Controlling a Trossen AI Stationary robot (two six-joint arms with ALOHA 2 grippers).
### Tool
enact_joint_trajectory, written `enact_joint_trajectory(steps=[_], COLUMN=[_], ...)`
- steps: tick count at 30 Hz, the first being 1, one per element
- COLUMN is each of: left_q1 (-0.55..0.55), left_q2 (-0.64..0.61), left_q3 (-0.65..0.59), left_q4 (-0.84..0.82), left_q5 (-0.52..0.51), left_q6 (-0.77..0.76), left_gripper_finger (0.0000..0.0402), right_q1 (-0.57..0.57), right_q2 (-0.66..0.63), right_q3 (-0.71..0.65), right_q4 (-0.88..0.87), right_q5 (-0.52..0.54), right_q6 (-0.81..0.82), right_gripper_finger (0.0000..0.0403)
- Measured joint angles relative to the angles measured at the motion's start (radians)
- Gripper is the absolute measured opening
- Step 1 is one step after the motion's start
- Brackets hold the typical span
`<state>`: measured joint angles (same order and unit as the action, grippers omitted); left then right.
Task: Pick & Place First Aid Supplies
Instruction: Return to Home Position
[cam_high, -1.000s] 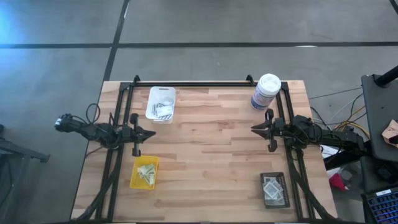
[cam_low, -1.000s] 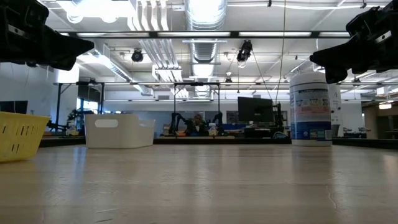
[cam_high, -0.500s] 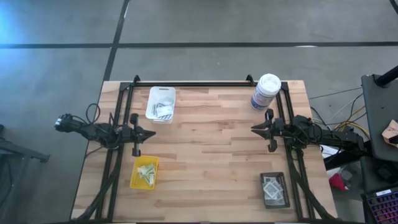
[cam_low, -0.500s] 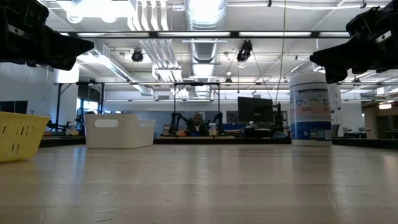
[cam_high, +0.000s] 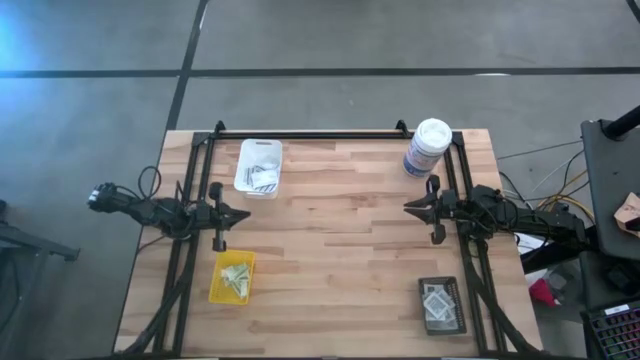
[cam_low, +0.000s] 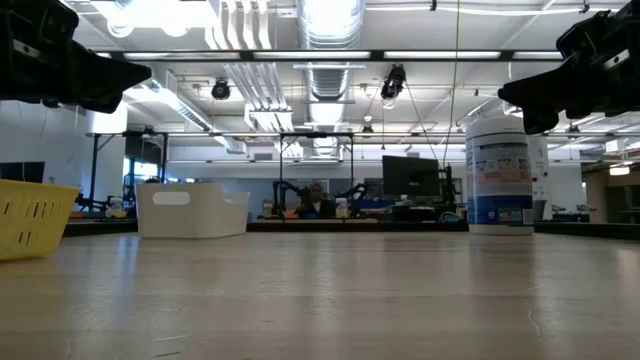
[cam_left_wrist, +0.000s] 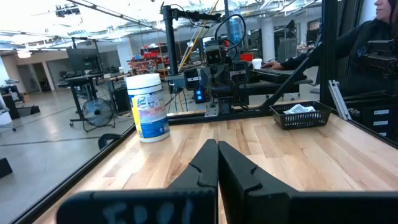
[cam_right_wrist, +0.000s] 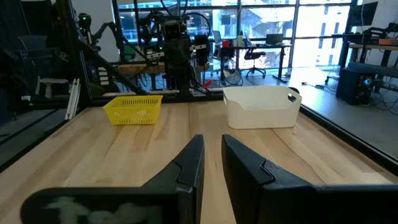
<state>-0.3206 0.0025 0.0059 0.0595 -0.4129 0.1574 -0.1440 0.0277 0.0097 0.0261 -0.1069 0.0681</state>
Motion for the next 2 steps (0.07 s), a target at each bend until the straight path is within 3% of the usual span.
enact_joint_trajectory(steps=[2], left_q1=[0.000], left_q2=[0.000], left_q3=[0.000], left_q4=[0.000], left_q5=[0.000], left_q6=[0.000], left_gripper_finger=[0.0003], right_q1=[0.000], right_q2=[0.000], right_q3=[0.000], right_q4=[0.000], right_q5=[0.000], right_q6=[0.000], right_gripper_finger=[0.0052])
